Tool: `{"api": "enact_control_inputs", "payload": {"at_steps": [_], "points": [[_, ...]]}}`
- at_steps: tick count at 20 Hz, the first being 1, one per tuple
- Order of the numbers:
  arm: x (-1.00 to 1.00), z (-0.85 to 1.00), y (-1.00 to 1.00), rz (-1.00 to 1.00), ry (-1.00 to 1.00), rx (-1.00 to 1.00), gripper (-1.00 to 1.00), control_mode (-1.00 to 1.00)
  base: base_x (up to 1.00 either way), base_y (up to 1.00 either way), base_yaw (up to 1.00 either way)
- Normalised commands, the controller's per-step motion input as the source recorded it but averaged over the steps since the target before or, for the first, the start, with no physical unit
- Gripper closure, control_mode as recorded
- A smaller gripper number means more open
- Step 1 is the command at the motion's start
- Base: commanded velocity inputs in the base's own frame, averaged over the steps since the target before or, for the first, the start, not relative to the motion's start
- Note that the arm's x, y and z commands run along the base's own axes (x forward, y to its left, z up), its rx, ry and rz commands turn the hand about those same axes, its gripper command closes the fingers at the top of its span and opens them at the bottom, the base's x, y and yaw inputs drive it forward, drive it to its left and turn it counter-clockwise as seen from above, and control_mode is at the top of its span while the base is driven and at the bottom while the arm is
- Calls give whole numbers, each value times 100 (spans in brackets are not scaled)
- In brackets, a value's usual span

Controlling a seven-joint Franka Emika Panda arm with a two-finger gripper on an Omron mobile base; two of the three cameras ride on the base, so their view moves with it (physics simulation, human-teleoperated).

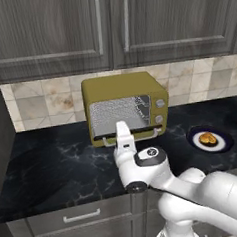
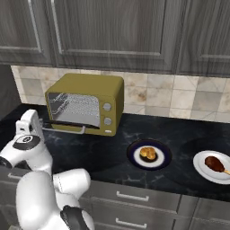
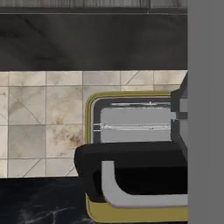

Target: Open the toaster oven door. Place the bread on the top rack in the toaster oven and place the steak on the bottom rack.

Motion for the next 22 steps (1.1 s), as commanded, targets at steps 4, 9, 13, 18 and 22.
{"api": "enact_control_inputs", "payload": {"at_steps": [4,9,13,18,22], "points": [[-67,-13,0,-9,28,0,100,-100,0,0,0],[-87,-9,-1,-9,31,0,100,-100,0,0,0],[-73,10,-14,-8,14,2,100,-100,0,0,0],[-36,37,-55,-8,2,23,100,-100,0,0,0],[-16,26,-54,-5,15,41,100,-100,0,0,0]]}}
